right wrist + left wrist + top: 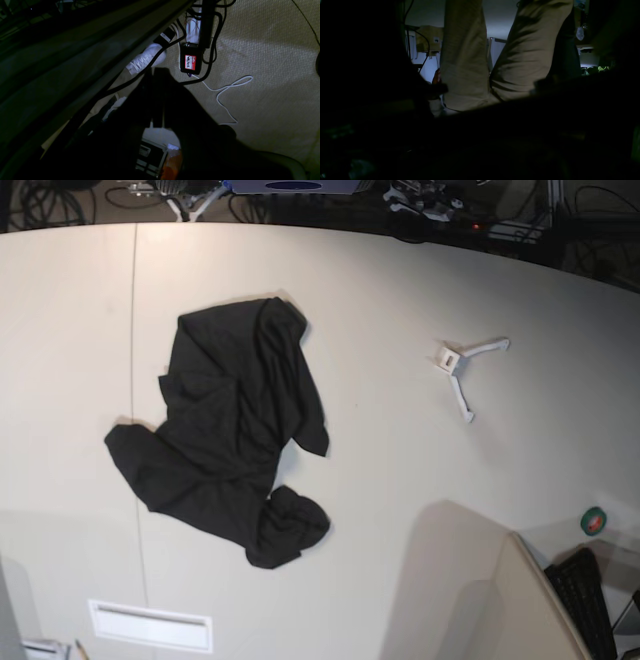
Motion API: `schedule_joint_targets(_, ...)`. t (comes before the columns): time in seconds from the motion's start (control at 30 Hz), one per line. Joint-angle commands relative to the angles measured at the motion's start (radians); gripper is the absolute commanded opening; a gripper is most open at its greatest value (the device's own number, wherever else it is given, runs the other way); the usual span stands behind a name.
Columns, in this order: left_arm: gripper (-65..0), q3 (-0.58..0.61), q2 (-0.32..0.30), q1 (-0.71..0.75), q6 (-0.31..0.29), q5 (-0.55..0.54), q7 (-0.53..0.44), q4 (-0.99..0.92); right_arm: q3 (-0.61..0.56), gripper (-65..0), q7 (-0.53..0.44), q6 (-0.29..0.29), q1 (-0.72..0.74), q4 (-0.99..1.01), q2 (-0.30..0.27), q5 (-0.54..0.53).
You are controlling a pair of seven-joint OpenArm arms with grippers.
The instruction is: Layout the t-shirt on the table in an organized manner, then fold the t-shirt properly
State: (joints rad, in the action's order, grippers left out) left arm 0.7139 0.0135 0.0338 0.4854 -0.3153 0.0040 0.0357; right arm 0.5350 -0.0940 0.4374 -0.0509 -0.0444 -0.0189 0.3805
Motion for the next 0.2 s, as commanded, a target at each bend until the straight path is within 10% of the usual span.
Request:
schedule_joint_targets(0.0,-29.0,0.000,-0.001,0.004,0.009,0.005,-0.002,0.002,0.001,-65.0,-0.002,0.008,-0.002,0.001,-0.003,-0.001)
schedule_joint_targets(0.17,-29.0,0.000,-0.001,0.004,0.009,0.005,-0.002,0.002,0.001,-65.0,-0.002,0.008,-0.002,0.001,-0.003,-0.001)
